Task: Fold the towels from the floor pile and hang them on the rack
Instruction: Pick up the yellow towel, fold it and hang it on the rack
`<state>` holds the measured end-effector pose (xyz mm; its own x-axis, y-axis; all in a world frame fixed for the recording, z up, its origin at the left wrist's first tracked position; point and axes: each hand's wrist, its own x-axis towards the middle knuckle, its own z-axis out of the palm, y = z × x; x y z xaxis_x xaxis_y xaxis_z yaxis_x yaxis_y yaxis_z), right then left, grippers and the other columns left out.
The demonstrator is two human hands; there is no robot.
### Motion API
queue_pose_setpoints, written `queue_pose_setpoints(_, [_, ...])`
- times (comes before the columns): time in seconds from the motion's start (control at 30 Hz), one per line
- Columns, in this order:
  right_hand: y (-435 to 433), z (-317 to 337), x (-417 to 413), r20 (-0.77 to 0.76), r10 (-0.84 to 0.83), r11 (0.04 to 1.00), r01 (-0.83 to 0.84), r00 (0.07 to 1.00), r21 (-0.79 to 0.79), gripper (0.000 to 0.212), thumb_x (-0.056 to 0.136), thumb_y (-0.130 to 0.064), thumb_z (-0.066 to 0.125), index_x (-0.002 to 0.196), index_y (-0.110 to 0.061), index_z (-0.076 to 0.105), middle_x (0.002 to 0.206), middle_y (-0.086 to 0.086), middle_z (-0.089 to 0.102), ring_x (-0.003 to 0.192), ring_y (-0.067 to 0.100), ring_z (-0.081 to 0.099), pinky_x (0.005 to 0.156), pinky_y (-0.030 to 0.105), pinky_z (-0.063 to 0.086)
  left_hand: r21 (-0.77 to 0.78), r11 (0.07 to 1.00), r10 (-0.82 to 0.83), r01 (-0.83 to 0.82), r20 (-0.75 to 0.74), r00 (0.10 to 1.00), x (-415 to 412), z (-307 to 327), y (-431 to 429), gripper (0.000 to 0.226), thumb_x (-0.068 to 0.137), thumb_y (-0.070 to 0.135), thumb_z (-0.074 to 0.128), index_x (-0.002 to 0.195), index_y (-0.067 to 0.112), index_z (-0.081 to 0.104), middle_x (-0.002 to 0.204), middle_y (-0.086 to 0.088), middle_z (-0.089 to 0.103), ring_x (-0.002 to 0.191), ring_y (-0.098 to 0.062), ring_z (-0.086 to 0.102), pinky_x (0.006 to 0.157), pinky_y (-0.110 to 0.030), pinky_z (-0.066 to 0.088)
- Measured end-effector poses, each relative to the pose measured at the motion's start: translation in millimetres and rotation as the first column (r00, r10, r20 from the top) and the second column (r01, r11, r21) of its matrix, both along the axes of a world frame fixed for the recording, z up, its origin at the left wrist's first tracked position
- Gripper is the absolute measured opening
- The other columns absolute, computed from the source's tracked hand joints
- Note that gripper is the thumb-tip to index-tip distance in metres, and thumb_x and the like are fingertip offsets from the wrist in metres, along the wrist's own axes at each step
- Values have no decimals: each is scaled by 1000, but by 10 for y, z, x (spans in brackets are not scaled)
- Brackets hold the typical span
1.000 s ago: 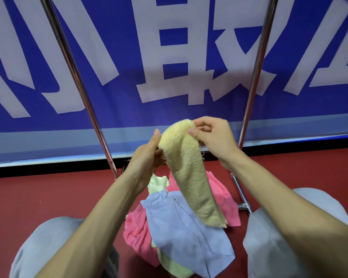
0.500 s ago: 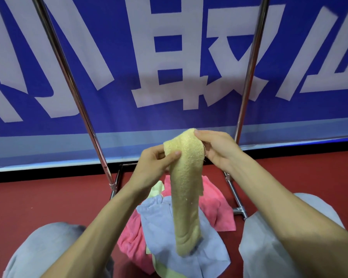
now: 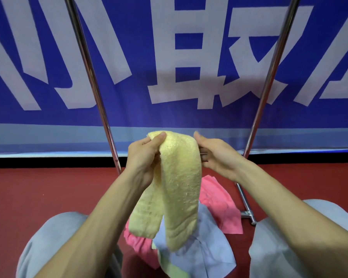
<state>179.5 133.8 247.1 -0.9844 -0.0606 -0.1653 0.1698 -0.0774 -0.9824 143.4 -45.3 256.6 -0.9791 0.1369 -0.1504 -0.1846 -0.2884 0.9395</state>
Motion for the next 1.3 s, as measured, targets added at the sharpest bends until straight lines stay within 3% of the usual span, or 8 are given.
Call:
queue_pose_setpoints(0.17, [-66,-56,44,-143,-3,973,36,990,227,19,85,-8,68,101,4,66,75,4,68,62,4,61,63,17,49,155,988,-5,-24,180,984,-86,-34,-30,18,85,10,68,101,4,63,79,-6,63,64,-13,58,59,-21,46])
queue_pose_setpoints(0.3, [-31,-26,7,-260,-114,965,170,959,202,3,85,-10,69,87,-10,70,75,-3,71,68,2,65,69,17,52,142,989,-53,28,175,983,-87,-48,-16,10,86,11,67,92,4,64,64,0,59,54,-10,53,57,-22,43])
queue_pose_setpoints(0.43, [2,9,-16,-293,-126,975,173,948,142,10,90,-12,62,85,-11,72,81,0,69,77,10,62,76,24,48,-61,992,-105,108,50,993,-66,-62,40,18,89,24,64,91,6,64,49,7,48,43,-8,42,58,-28,36])
queue_pose_setpoints(0.6, [44,58,1,-286,-226,970,243,931,27,16,90,-7,61,104,-3,69,89,4,72,78,9,67,69,21,50,-242,940,-240,241,35,970,-1,-99,66,44,85,38,66,106,-2,68,91,-12,67,81,-23,59,80,-36,44])
queue_pose_setpoints(0.83, [156,68,61,-219,-276,960,278,936,-24,21,86,-5,66,105,3,67,91,9,72,79,13,68,73,27,56,-211,954,-240,212,-118,964,91,-136,160,21,88,22,65,102,7,69,96,-19,62,84,-28,52,75,-42,37])
queue_pose_setpoints(1.0, [293,18,113,-227,-261,940,301,938,163,24,84,-19,72,98,0,69,93,14,71,82,17,67,71,31,58,-245,945,-273,216,-229,934,104,-140,211,26,82,34,65,101,18,71,107,-26,66,89,-33,59,78,-48,38])
queue_pose_setpoints(1.17, [303,55,229,-364,-322,812,453,874,369,32,86,-32,69,73,-3,68,64,16,66,56,21,64,56,32,56,-276,915,-372,296,-288,883,50,36,207,20,94,13,56,108,1,64,92,-13,70,78,-18,66,67,-27,53])
queue_pose_setpoints(1.3, [348,314,95,-484,-347,753,547,803,367,18,87,-29,66,78,-14,67,67,1,66,63,14,63,76,42,56,-413,840,-497,350,-329,803,-69,359,91,13,95,7,52,97,-1,62,81,-10,60,70,-15,57,60,-19,45])
